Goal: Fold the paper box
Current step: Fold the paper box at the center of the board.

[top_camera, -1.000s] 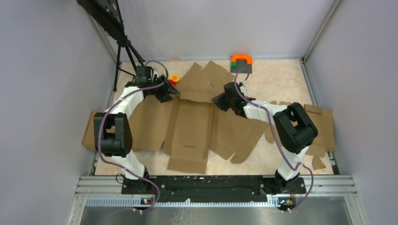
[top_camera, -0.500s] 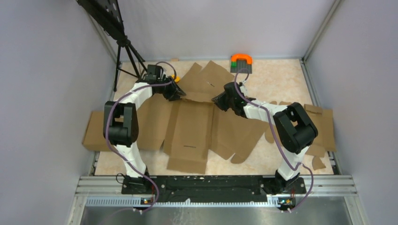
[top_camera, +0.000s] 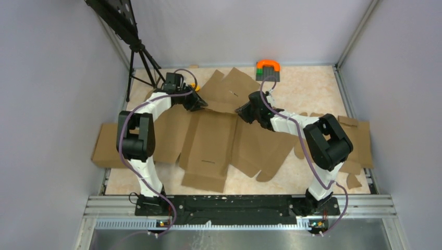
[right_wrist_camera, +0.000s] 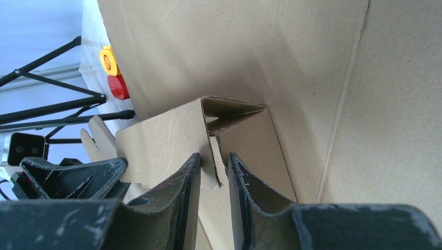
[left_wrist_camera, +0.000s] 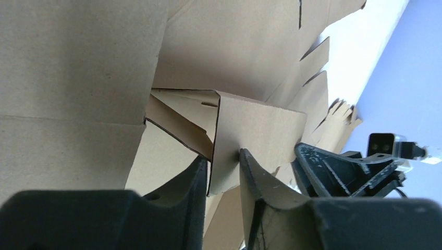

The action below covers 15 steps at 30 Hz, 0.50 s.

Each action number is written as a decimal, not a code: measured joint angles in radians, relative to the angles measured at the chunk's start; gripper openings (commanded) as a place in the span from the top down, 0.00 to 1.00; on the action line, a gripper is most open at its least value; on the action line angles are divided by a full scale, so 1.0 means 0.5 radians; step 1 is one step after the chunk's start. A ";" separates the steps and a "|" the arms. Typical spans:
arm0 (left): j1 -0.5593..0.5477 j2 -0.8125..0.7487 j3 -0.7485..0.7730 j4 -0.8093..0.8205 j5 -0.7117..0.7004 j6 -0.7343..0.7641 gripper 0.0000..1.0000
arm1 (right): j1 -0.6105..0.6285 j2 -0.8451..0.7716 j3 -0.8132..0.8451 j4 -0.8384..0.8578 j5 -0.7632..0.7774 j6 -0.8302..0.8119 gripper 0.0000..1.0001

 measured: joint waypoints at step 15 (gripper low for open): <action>-0.005 -0.176 -0.017 -0.148 -0.031 0.150 0.18 | 0.000 0.020 0.036 0.001 -0.008 -0.015 0.75</action>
